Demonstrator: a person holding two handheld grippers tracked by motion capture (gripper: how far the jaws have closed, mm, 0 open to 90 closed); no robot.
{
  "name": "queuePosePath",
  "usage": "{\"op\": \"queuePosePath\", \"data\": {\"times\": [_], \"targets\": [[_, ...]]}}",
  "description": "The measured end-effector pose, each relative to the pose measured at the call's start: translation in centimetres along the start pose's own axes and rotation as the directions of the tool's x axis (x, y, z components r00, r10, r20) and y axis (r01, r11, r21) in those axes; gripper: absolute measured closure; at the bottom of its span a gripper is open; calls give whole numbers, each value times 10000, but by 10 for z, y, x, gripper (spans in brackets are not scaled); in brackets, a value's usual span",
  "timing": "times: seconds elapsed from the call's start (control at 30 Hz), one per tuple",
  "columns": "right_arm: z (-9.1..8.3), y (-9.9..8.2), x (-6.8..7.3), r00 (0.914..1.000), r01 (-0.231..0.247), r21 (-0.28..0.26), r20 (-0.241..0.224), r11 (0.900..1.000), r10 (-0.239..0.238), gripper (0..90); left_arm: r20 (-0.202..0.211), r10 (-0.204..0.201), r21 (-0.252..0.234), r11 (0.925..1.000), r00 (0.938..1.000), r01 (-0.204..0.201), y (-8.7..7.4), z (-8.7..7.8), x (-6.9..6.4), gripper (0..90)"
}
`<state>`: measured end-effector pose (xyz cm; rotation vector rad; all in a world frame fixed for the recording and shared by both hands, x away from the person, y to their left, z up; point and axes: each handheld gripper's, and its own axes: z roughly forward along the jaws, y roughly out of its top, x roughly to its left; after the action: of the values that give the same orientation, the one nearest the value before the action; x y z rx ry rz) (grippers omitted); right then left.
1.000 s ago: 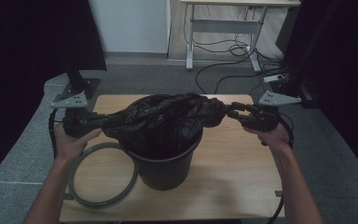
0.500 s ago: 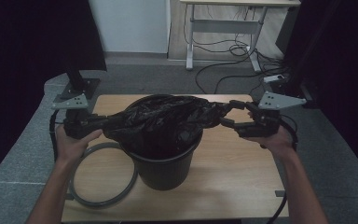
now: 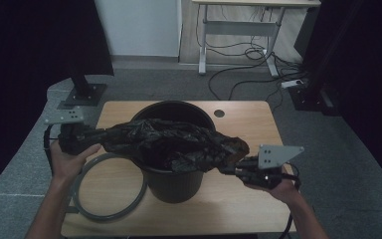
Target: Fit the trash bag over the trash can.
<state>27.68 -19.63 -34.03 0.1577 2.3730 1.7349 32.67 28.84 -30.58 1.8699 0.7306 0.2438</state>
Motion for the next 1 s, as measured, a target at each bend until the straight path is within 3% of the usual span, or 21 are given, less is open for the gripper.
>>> {"op": "queuePosePath", "data": {"times": [0.13,0.23,0.33,0.5,0.73,0.93,1.0], "targets": [[11,-17,17,9991,241,328,-355,9992,-229,895,214,134,-73,9999,9997,-132,-11,-5,2,900],[20,-28,24,9984,449,807,-373,9957,-420,895,446,70,-208,9998,9990,-61,-19,-8,7,900],[31,-40,25,9978,638,1484,-256,9869,-607,895,486,13,-202,9998,9988,-3,-25,-8,11,900],[42,-55,17,9987,494,1998,25,9786,-510,896,555,-105,-197,9997,9984,116,-32,-9,19,900],[44,-70,-1,9998,-106,2008,162,9796,75,897,820,-82,-162,9998,9966,95,-39,-4,28,900],[52,-73,6,9996,95,2149,235,9766,-149,893,1023,99,17,9999,9947,-102,-44,2,25,900],[46,-68,8,9987,-21,1852,506,9827,-74,737,1005,121,-13,9999,9949,-120,-42,1,24,900]]}}
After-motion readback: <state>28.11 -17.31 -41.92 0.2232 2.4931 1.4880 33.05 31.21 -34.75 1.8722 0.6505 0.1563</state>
